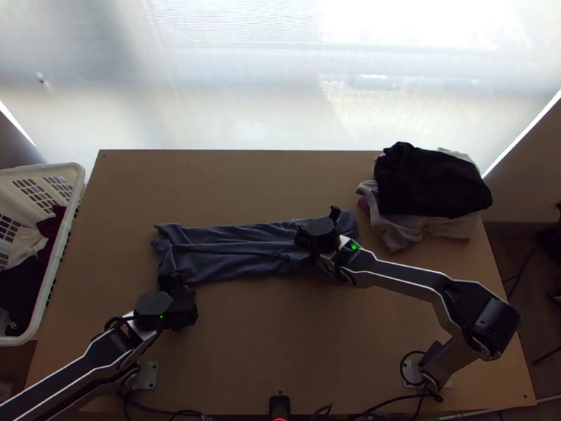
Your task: Fold the t-shirt
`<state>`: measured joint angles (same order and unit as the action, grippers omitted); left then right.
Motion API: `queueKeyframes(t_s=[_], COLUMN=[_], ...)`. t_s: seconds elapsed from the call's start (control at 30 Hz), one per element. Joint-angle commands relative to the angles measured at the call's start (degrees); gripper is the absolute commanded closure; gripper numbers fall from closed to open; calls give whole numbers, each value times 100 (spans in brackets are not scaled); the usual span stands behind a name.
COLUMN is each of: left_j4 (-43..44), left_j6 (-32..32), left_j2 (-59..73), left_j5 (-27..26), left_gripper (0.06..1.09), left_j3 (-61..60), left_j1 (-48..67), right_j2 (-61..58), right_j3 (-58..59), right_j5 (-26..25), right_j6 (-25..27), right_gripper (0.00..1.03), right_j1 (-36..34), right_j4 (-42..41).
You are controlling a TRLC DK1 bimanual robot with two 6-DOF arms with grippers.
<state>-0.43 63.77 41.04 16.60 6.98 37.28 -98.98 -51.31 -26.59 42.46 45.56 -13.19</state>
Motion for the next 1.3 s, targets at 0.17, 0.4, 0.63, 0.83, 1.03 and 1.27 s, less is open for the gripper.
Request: queueKeyframes(t_s=[0.17,0.4,0.63,0.83,1.03,1.27], left_j4=[157,851,1598,1765,1669,1677], left_j6=[426,382,821,1366,1402,1340], left_j2=[511,1530,2769,3139,3077,3156], left_j5=[-421,-421,-597,-931,-1027,-1089], left_gripper=[10,10,10,10,12,80], left_j3=[268,725,1323,1402,1253,1253], left_j1=[-1302,-1390,-1873,-2436,-2418,-2427], right_j2=[45,54,72,10,-218,-359], right_j3=[60,121,156,148,165,165], right_j5=[66,119,136,154,172,189], right_j6=[-9,-45,-36,-97,-203,-387], right_gripper=[100,100,100,100,100,100], right_j1=[-47,-30,-30,-30,-39,32], right_j4=[1,1,1,1,-52,-61])
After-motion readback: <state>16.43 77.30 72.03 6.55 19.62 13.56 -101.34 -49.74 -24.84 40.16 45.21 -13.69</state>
